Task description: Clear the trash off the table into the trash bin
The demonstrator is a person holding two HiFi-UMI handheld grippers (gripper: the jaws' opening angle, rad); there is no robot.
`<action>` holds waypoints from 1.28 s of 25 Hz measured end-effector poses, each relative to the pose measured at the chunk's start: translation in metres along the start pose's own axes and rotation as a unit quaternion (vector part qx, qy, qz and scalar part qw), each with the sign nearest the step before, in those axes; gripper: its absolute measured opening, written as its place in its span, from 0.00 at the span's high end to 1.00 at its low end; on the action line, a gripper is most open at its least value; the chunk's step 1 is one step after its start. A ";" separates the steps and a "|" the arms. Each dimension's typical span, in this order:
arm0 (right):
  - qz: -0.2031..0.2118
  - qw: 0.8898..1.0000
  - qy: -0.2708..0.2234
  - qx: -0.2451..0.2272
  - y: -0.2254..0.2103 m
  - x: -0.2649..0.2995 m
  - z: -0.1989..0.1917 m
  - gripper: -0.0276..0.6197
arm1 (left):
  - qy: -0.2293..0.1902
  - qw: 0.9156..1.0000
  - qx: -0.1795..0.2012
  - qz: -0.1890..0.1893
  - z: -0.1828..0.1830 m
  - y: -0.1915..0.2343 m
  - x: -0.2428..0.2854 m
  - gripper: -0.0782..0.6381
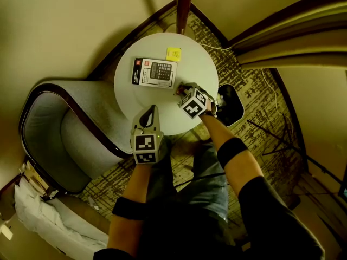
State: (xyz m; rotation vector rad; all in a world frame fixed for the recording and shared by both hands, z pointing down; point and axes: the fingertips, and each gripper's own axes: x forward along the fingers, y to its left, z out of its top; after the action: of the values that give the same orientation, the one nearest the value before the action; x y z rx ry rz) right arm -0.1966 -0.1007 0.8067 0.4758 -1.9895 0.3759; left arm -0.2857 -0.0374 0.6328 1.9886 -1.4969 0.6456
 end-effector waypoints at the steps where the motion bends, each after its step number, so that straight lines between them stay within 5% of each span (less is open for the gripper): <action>1: -0.001 1.000 -0.002 0.000 0.000 -0.002 0.001 0.83 | 0.000 1.000 -0.001 0.001 -0.001 0.000 -0.001 0.89; 13: -0.004 0.999 -0.034 0.015 0.012 -0.052 0.013 0.90 | -0.006 1.000 -0.001 0.002 0.007 -0.019 -0.017 0.89; 24: -0.047 0.992 -0.114 0.039 0.020 -0.199 0.052 0.90 | -0.036 0.999 0.031 0.011 0.040 -0.036 -0.071 0.89; 32: -0.073 0.972 -0.196 0.104 0.035 -0.299 0.053 0.90 | -0.052 0.997 0.060 -0.003 0.063 -0.062 -0.109 0.89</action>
State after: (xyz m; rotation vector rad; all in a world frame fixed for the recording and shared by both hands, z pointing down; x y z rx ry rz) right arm -0.1320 -0.0436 0.5131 0.8796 -2.2864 0.4247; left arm -0.2519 0.0085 0.5048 2.1461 -1.5458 0.6516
